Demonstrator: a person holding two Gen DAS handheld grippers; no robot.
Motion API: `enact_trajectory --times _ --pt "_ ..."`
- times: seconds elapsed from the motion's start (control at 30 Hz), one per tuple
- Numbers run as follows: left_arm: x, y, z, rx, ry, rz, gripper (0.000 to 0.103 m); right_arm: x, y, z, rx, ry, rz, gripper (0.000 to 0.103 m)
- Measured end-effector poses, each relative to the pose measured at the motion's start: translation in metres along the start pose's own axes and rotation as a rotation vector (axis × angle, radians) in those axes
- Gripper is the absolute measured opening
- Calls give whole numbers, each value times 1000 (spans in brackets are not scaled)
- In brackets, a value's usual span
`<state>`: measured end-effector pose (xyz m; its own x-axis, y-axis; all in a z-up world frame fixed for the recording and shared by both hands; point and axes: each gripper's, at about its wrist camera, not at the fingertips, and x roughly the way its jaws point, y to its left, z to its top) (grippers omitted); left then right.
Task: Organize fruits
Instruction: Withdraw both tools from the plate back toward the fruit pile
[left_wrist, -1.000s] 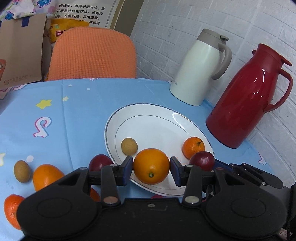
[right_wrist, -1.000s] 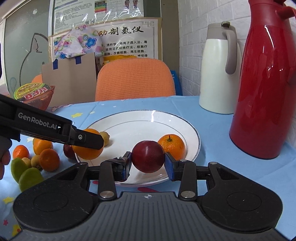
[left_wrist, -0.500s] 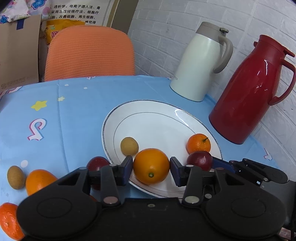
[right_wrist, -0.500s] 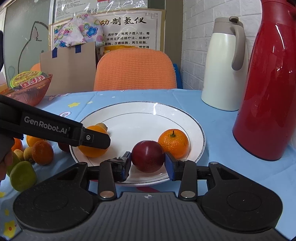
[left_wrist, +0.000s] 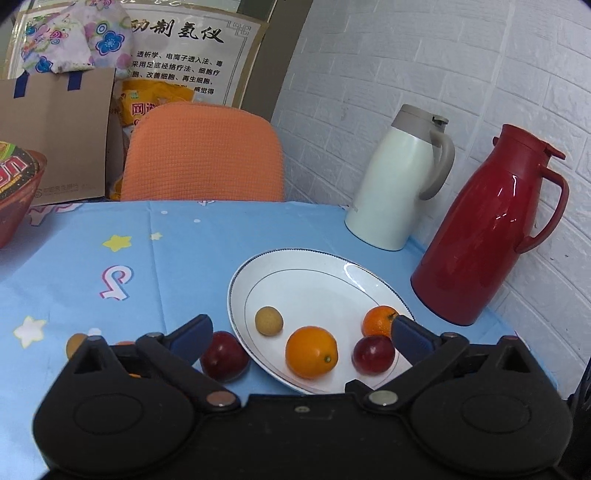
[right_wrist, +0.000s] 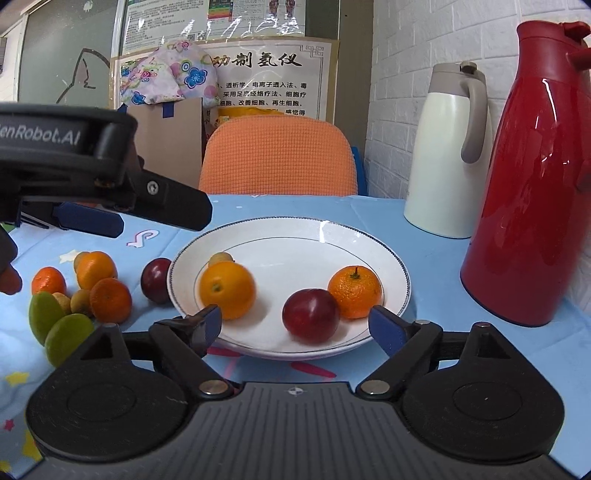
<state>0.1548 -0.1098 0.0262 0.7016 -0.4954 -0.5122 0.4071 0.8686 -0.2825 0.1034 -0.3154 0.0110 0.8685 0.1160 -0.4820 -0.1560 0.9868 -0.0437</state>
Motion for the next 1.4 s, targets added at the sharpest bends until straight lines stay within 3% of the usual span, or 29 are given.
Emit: enact_trajectory --times 0.4,0.63,0.77,0.9,1.03,1.4 --pt "-59 12 -28 -58 -6 74 103 -25 11 -8 48 7 37 103" --pt "-101 38 -57 -118 -23 118 103 -40 28 -16 93 14 121 103" --pt "-120 56 -73 -169 -24 127 103 -44 42 -17 67 31 166 103" --pt "-134 67 -82 -194 -29 144 103 -48 57 -18 30 18 151 103" --pt "-146 76 -88 -209 -47 144 103 -57 63 -22 44 -57 148 103" --pt "-164 86 -96 -227 -79 85 103 -43 93 -21 17 21 219 103"
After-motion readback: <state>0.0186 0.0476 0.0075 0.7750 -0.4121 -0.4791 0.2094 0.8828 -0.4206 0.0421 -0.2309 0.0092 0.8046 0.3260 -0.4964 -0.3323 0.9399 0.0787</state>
